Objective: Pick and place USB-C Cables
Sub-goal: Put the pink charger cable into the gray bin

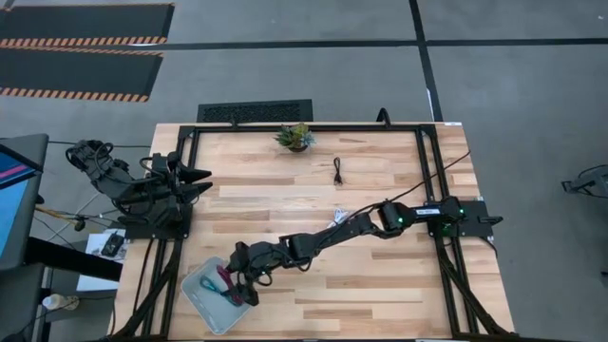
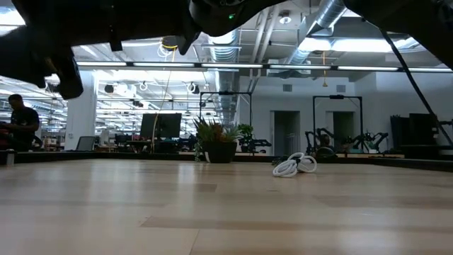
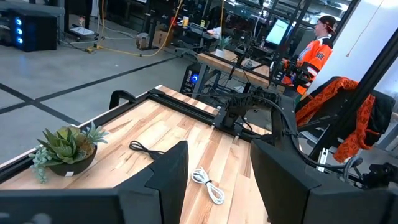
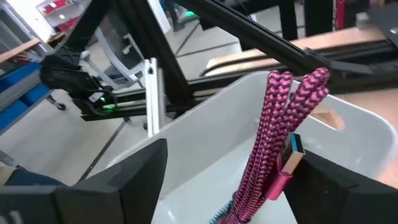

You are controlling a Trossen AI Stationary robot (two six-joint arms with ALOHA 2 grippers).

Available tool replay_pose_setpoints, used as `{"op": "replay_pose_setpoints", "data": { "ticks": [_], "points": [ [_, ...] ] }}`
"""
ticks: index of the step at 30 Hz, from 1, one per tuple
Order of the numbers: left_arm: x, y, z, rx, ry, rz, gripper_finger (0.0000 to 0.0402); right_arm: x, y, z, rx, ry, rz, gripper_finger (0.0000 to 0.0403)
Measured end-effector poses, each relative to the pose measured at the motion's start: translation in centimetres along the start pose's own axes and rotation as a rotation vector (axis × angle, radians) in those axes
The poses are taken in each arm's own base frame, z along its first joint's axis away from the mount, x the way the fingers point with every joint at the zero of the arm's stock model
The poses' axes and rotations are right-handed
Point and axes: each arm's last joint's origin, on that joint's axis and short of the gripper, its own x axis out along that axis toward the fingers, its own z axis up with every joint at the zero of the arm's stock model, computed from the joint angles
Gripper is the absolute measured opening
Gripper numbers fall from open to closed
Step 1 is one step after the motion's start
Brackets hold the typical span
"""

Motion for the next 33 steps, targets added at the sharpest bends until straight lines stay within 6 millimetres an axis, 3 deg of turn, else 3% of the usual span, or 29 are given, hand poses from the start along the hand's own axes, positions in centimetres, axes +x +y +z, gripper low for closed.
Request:
{"op": "replay_pose_setpoints", "data": {
  "ticks": [7, 20, 33],
  "points": [
    [0.0, 0.0, 0.0, 0.000, 0.000, 0.000, 0.0162, 0.0, 0.0, 0.3, -0.005, -0.021, 0.007, 0.0325],
    [0.0, 0.0, 0.0, 0.000, 0.000, 0.000, 0.0162, -0.7, 1.0, 4.6, -0.070, -0.048, 0.003, 0.0325],
    [0.0, 0.0, 0.0, 0.000, 0.003, -0.005, 0.0162, -1.1, 1.0, 5.0, -0.154, -0.015, -0.013, 0.0325]
  ]
}}
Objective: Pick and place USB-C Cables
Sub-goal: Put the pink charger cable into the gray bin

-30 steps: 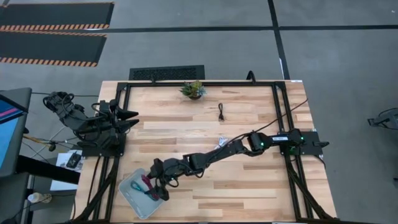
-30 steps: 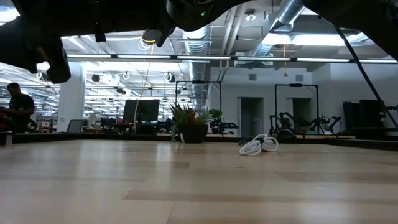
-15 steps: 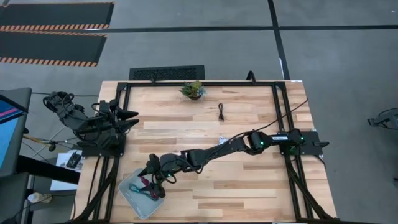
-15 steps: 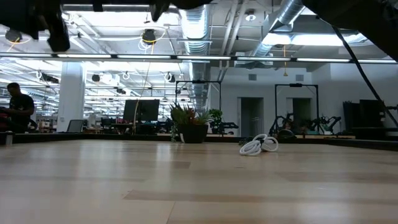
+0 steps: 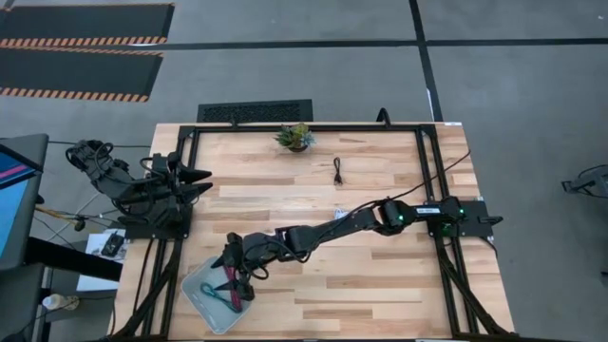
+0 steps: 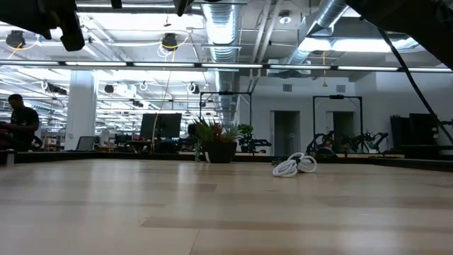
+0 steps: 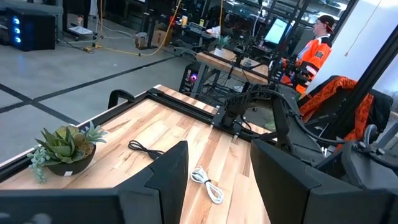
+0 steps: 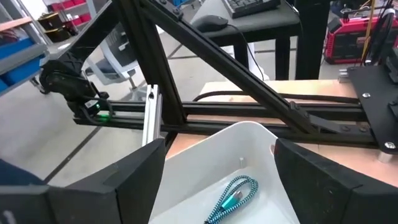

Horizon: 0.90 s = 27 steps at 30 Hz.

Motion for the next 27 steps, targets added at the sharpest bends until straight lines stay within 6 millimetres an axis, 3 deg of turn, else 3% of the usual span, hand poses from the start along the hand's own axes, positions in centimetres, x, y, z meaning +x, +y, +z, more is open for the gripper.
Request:
{"op": "replay_pose_setpoints", "data": {
  "ticks": [7, 12, 16, 27],
  "points": [
    [0.0, 0.0, 0.0, -0.005, 0.000, 0.000, 0.0162, -0.1, -0.3, -0.2, -0.034, 0.032, -0.025, 0.0324],
    [0.0, 0.0, 0.0, -0.009, 0.011, -0.017, 0.0162, -2.0, -0.9, 1.1, 0.000, 0.158, -0.237, 0.0318],
    [0.0, -0.1, -0.1, -0.007, 0.018, -0.025, 0.0162, -2.5, -2.2, -0.1, 0.004, 0.258, -0.441, 0.0305],
    [0.0, 0.0, -0.1, -0.014, 0.012, -0.013, 0.0162, -2.3, -4.1, -2.3, 0.032, 0.259, -0.526, 0.0289]
  ]
}}
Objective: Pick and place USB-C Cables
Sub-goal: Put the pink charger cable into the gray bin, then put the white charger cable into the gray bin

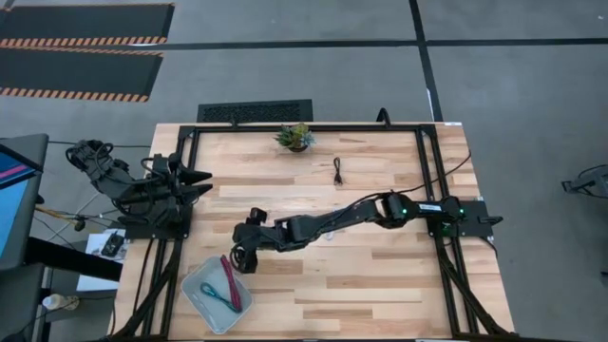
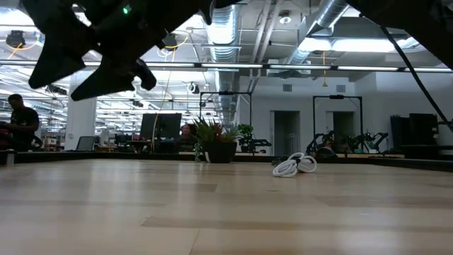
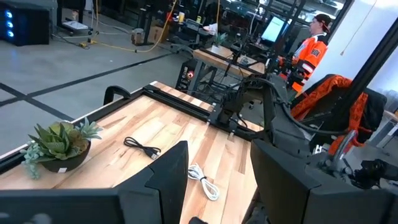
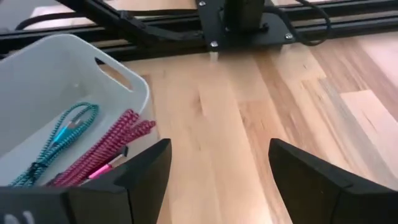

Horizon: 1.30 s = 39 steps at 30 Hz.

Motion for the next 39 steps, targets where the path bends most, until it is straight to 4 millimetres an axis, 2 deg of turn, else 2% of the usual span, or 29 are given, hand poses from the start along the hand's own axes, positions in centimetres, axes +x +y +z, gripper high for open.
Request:
{"op": "replay_pose_setpoints", "data": {
  "ticks": [10, 15, 17, 24, 27, 33, 39],
  "points": [
    [0.0, 0.0, 0.0, -0.008, -0.009, 0.015, 0.0162, 0.0, 0.7, 0.0, 0.014, -0.045, 0.017, 0.0289],
    [0.0, 0.1, 0.0, -0.022, -0.009, 0.017, 0.0162, 2.3, 1.5, -2.8, 0.005, -0.035, 0.025, 0.0289],
    [0.0, 0.1, 0.0, -0.025, -0.007, 0.016, 0.0162, 2.4, 1.7, -3.5, -0.010, -0.003, 0.001, 0.0289],
    [0.0, 0.1, 0.0, -0.023, -0.007, 0.017, 0.0162, 2.2, 1.6, -2.5, 0.011, -0.054, 0.035, 0.0289],
    [0.0, 0.1, 0.0, -0.023, -0.007, 0.017, 0.0162, 2.1, 2.2, -2.0, 0.003, -0.088, 0.160, 0.0289],
    [0.0, 0.1, 0.0, -0.024, -0.008, 0.018, 0.0162, 1.4, 4.0, -1.1, -0.140, -0.207, 0.383, 0.0289],
    [0.0, 0.0, 0.0, -0.034, -0.002, 0.008, 0.0162, 1.0, 4.3, -0.9, -0.133, -0.206, 0.357, 0.0289]
  ]
}}
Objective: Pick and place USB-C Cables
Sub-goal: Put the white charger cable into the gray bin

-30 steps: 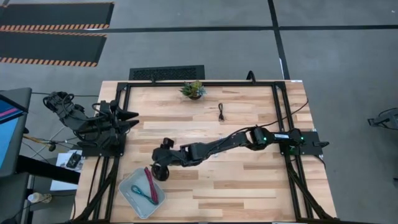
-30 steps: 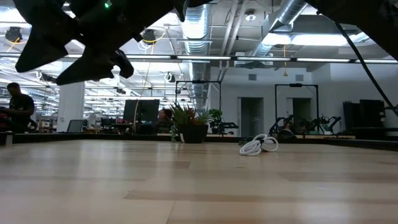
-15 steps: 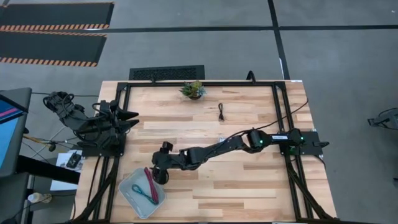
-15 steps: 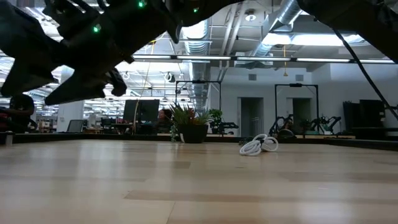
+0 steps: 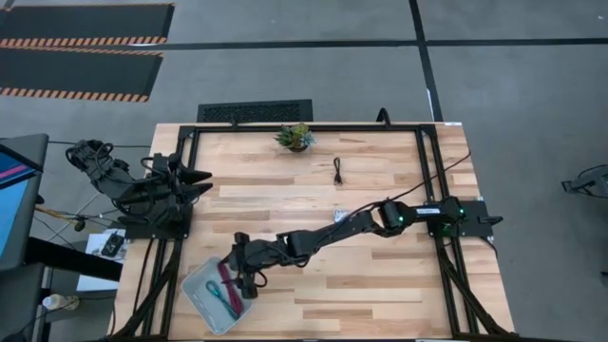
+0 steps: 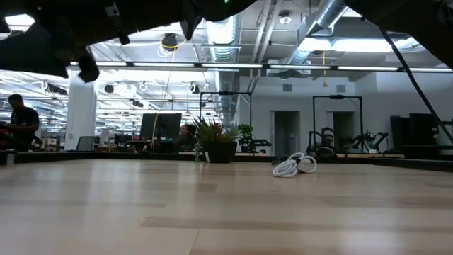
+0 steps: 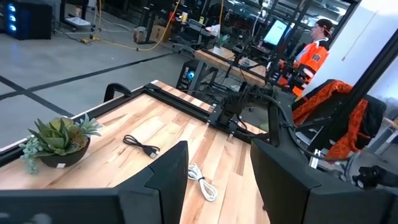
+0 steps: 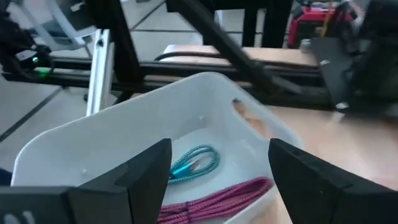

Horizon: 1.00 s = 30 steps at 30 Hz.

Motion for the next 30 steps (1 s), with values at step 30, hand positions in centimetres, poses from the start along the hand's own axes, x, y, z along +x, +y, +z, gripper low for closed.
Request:
{"op": "replay_pose_setpoints", "data": {
  "ticks": [30],
  "points": [
    [0.0, 0.3, -0.6, 0.042, 0.050, 0.010, 0.0162, -33.8, 0.3, 15.5, 0.010, 0.682, -0.644, 0.0289]
  ]
}}
